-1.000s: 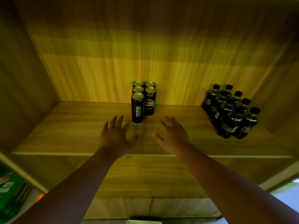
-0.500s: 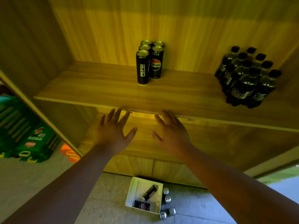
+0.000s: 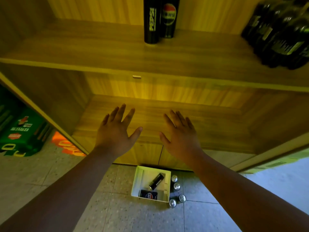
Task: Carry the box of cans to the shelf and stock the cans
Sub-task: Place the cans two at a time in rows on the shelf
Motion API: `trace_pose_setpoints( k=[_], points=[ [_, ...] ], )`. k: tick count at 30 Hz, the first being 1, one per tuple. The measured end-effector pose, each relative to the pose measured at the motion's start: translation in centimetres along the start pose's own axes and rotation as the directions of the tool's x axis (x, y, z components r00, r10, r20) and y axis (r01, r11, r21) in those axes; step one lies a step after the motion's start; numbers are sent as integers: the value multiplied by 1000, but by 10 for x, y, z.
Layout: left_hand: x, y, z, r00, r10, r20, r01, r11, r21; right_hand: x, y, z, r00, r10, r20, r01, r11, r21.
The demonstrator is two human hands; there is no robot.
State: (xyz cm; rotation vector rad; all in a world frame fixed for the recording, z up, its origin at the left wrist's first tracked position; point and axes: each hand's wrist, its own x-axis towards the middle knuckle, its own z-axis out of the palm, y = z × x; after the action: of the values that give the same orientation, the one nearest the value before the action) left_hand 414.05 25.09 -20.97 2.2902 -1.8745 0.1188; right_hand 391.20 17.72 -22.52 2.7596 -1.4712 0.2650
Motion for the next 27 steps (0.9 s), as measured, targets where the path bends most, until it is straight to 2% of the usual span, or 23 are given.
trace_pose_setpoints(
  k=[6,16,27],
  points=[
    [-23,0,107,1000,13,17,-13,999,-35,-20,8,103,1000,4,22,-4,1000,27],
    [-80,-3,323,996,17,91,-12,999,-53,-75,31,313,993,-22,117,21,1000,5],
    [-112,-12,547,990,72,119,-64,996,-67,-94,58,514,993,-80,92,80,997,13]
  ],
)
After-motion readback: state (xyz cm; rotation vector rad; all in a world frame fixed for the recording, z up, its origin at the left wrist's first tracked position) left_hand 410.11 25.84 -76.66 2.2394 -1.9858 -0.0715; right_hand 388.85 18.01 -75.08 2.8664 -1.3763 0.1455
